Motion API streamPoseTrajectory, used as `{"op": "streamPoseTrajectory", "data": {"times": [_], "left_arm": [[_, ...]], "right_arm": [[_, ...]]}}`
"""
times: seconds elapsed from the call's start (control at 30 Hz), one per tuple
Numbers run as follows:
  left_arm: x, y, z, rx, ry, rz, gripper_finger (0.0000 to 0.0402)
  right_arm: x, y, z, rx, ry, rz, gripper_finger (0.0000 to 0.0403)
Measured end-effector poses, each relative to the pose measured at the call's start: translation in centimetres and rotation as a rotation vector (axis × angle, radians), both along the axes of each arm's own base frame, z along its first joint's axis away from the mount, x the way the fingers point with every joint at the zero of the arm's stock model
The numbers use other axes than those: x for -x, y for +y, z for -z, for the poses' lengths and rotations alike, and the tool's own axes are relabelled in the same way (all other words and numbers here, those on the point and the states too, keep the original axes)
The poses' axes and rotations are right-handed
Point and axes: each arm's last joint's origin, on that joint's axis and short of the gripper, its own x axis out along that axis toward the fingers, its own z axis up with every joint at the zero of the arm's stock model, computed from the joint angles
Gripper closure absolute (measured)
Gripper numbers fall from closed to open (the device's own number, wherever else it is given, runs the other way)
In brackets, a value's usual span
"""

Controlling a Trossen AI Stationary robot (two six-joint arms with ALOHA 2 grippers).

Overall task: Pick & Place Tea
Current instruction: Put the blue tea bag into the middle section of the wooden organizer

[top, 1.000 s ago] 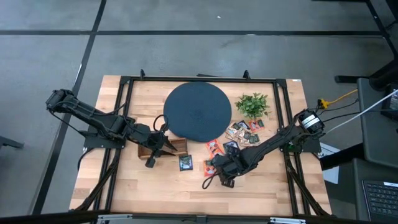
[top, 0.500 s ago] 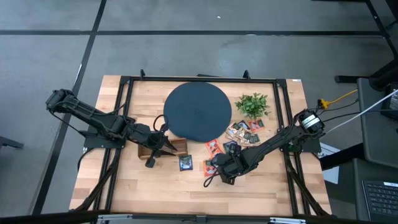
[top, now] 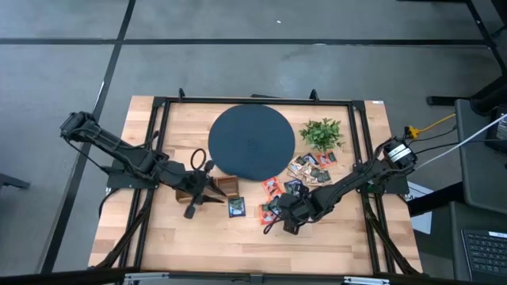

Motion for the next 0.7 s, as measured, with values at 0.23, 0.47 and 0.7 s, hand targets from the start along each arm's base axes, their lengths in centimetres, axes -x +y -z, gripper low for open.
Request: {"op": "streamPoseTrajectory", "data": {"times": [0.23,0.47,0.7], "left_arm": [[-2.0,-2.2,1.5,0.076,0.015,0.045,0.0315],[-5.4,-3.5,4.3,0.032,0.137,-0.015,0.0315],[-7.7,-4.3,7.0,-0.189,0.198,0.051,0.0315]], "right_arm": [[-0.2,0.0,0.1,0.007,-0.023,0.006,0.0369],[-0.5,0.1,0.2,0.011,-0.070,0.016,0.0368],[-0.9,0.0,0.0,0.021,-0.115,0.028,0.0368]]}}
